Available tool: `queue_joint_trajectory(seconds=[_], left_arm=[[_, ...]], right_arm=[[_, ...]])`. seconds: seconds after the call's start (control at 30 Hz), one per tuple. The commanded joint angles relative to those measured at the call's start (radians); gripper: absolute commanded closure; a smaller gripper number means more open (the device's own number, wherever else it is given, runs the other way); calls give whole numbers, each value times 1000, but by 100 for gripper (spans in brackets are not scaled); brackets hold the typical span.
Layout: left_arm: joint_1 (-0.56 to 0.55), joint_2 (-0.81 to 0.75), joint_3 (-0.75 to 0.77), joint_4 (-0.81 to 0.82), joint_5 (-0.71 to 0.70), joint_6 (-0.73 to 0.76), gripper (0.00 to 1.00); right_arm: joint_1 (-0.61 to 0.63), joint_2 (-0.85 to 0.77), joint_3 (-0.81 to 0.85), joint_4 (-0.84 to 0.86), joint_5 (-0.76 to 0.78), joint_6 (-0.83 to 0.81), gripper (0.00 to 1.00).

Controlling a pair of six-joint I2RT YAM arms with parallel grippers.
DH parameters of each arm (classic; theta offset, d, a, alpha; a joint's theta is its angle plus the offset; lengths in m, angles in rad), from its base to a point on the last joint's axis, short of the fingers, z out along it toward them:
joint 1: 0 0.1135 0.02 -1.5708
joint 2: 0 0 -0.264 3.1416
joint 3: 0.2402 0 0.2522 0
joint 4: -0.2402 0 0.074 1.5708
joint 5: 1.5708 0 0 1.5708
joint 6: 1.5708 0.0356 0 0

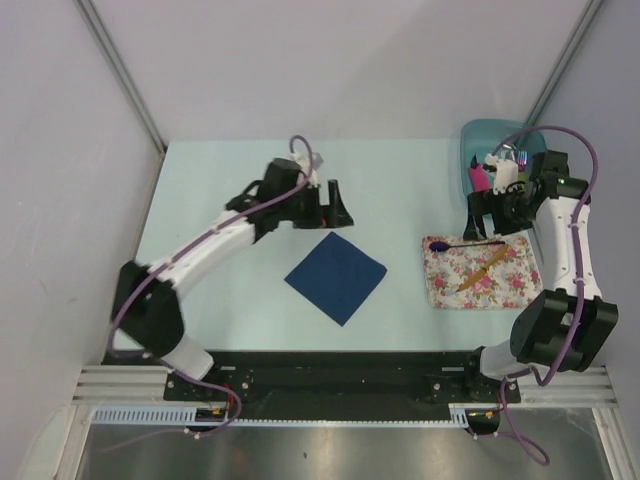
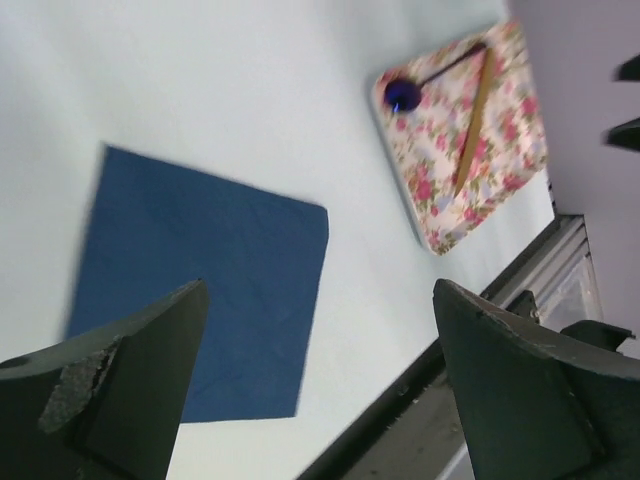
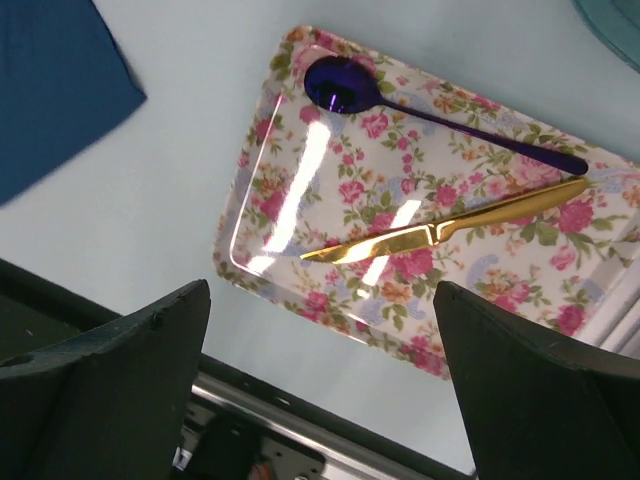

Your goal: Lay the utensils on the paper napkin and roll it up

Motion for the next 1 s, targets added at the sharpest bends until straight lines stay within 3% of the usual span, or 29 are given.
queue_joint_trajectory(seconds=[0.0,0.13,0.23,0.27,0.4,0.5,0.6,0.83,0.97], left_arm=[[62,-251,-120,82,11,278,1],[99,-405,-179,27,60,479,0],[123,-503,-234,28,121,516,0],[126,-524,-261,33,156,530,0],[137,-560,-288,29,238,548,0],[143,-542,-286,24,296,541,1],[148,-525,-282,28,335,527,3],[188,-491,-288,65,382,496,4],[221,-468,-308,87,439,455,5]], right_arm=[[12,-48,9,-123,0,-337,0],[80,-70,-47,-136,67,-688,0],[133,-63,-111,-119,166,-862,0],[132,-60,-135,-104,204,-1003,0],[49,-2,-225,-56,270,-1386,0],[-27,82,-176,-71,247,-1624,0],[-57,157,-114,-62,250,-1754,6],[-77,239,-116,41,194,-1913,37],[-78,262,-151,119,180,-1962,40]])
